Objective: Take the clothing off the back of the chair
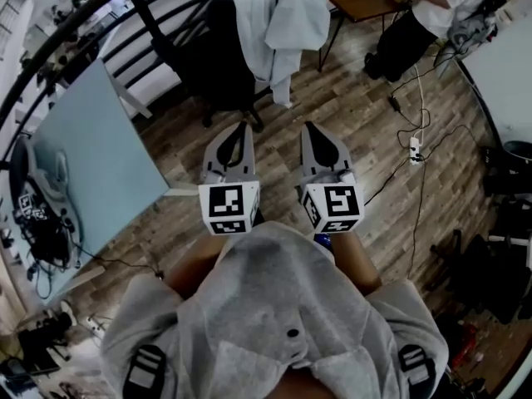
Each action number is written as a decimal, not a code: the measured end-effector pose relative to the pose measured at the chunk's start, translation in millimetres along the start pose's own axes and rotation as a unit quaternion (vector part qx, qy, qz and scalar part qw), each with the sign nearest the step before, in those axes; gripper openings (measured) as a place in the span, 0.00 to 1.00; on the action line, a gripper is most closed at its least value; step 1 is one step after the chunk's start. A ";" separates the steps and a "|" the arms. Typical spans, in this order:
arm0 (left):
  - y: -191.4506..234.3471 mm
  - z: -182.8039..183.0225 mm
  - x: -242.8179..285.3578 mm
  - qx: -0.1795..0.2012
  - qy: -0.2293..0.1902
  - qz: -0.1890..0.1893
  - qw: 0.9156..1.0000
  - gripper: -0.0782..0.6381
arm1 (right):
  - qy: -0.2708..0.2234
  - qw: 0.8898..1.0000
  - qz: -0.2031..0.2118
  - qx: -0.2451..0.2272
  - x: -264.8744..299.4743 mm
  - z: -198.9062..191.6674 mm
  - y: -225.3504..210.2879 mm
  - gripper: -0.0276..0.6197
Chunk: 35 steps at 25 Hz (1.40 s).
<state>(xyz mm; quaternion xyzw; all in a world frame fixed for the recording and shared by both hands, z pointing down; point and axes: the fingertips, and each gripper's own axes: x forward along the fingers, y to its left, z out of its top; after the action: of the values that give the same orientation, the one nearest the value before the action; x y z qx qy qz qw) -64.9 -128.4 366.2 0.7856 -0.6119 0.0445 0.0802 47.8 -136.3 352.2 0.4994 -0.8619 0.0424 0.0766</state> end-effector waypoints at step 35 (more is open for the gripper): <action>114.2 -1.7 79.3 -0.024 0.024 0.003 0.999 0.12 | 0.011 0.999 -0.040 0.024 124.2 24.1 -18.6 0.06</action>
<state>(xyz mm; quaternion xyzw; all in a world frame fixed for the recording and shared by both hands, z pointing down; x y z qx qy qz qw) -155.9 -231.0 389.3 0.7805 -0.6127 0.0489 0.1140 1.0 -255.3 350.1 0.5343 -0.8393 0.0660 0.0755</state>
